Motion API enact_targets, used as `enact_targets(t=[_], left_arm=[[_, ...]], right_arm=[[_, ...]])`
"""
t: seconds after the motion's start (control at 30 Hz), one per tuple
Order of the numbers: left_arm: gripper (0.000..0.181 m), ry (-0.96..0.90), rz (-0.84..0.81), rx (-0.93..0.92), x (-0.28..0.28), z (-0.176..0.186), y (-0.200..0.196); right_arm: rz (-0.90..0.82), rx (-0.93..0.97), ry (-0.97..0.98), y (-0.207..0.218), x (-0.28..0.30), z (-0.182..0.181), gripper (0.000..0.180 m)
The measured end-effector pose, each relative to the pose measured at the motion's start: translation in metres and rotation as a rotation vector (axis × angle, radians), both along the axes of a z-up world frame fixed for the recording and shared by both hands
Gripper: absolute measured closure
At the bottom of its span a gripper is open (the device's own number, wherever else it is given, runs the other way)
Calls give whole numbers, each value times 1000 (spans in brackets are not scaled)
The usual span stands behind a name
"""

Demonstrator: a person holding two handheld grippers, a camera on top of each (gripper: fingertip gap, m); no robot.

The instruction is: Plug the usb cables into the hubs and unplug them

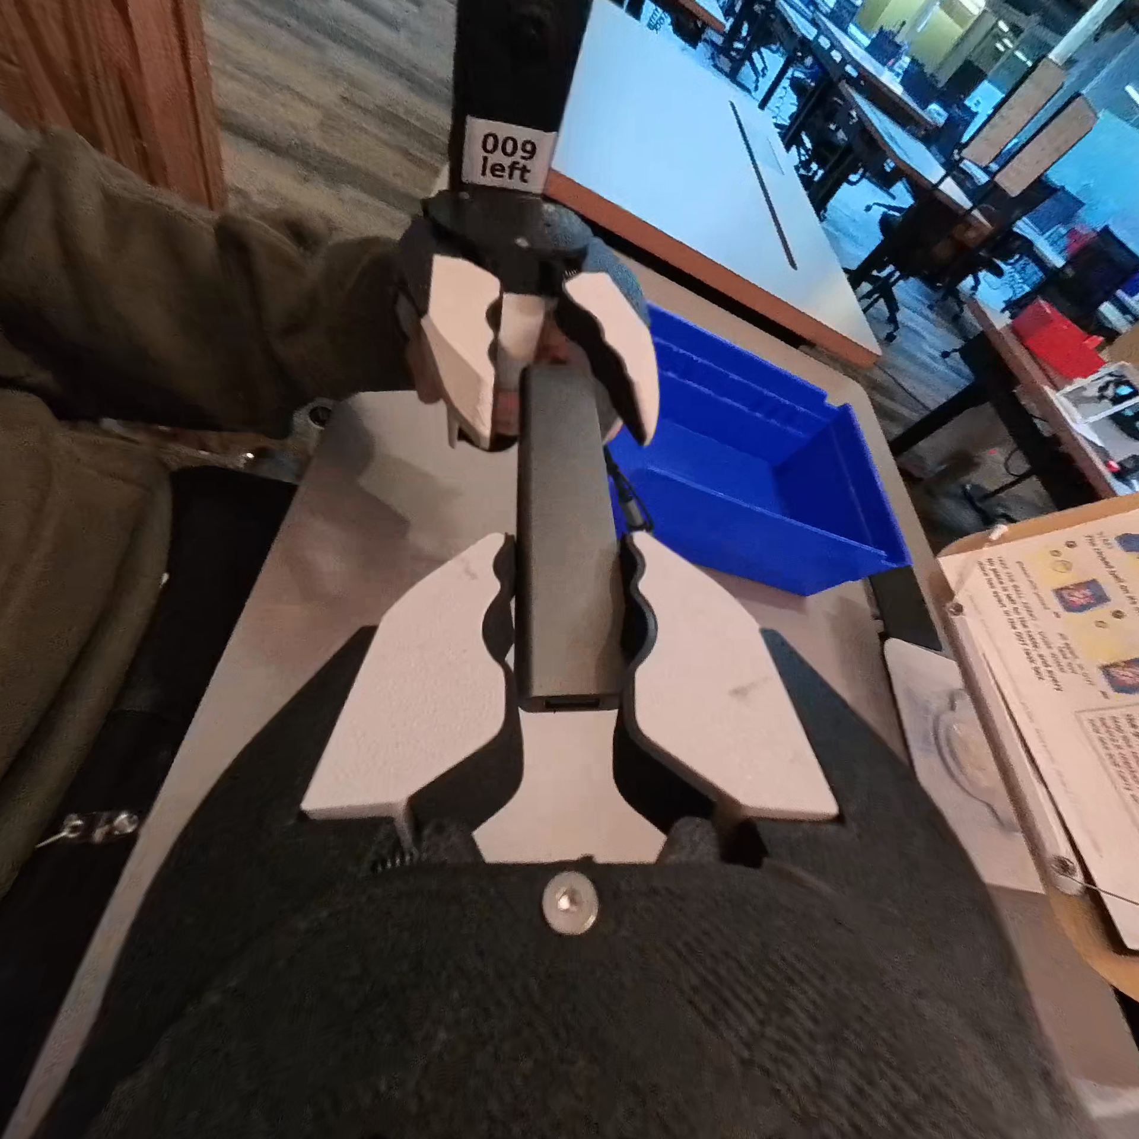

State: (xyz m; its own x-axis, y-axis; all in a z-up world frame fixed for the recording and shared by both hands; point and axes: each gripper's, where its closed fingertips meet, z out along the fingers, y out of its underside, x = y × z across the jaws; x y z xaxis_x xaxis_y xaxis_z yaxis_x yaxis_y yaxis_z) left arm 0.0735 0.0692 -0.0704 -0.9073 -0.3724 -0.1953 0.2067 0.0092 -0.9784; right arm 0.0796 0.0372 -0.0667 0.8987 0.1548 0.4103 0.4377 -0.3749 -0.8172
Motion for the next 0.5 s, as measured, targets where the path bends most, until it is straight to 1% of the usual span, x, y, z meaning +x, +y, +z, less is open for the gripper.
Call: enact_targets(t=[0.1, 0.13, 0.2, 0.3, 0.37, 0.4, 0.43, 0.5], left_arm=[[121, -21, 47, -109, 4, 18, 7], [114, -23, 78, -114, 7, 19, 9], [111, -36, 154, -84, 15, 16, 17], [112, -93, 298, -168, 26, 32, 40], [113, -101, 340, -217, 27, 40, 51], [114, -96, 350, -214, 28, 40, 55], [115, -88, 341, -195, 28, 37, 55], [115, -60, 336, -168, 31, 28, 55]], right_arm=[[-11, -15, -55, -13, 9, 11, 148], [-23, -39, -84, -20, 15, 16, 147], [-77, -32, -151, -38, 37, 41, 148], [-164, 16, -208, -72, 73, 87, 147], [-241, 33, -231, -100, 102, 115, 147], [-295, 43, -244, -115, 119, 128, 147], [-321, 12, -220, -131, 133, 132, 147], [-398, -44, -258, -162, 168, 136, 147]])
